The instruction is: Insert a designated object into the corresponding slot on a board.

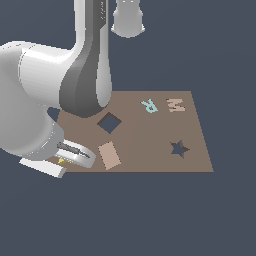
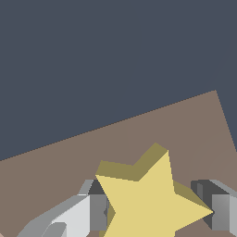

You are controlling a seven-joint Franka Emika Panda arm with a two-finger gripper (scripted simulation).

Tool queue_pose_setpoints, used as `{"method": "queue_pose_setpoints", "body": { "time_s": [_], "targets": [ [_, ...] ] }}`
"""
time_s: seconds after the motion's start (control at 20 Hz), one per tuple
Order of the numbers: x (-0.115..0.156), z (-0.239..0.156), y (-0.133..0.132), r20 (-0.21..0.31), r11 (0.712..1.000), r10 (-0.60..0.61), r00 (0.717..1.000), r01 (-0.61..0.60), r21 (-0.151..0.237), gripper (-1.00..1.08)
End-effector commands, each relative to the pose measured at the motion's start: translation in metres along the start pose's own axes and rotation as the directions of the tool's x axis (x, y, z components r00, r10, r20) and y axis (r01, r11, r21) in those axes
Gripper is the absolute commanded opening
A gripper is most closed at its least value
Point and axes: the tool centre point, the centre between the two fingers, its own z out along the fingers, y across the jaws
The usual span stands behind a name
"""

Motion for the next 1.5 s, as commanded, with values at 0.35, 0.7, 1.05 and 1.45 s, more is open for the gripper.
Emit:
{"method": "queue_pose_setpoints", "body": {
  "time_s": [0.35, 0.7, 1.05, 1.45],
  "targets": [
    [0.0, -0.004, 0.0, 0.0, 1.0, 0.0, 1.0, 0.0, 0.0, -1.0],
    [-0.002, -0.003, -0.001, 0.001, 1.0, 0.011, 1.0, -0.011, 0.0, -1.0],
    [-0.015, -0.003, -0.005, 0.001, 0.998, 0.066, 0.998, -0.066, 0.0, -1.0],
    [-0.043, -0.004, -0.018, 0.001, 0.98, 0.198, 0.98, -0.198, 0.0, -1.0]
  ]
}}
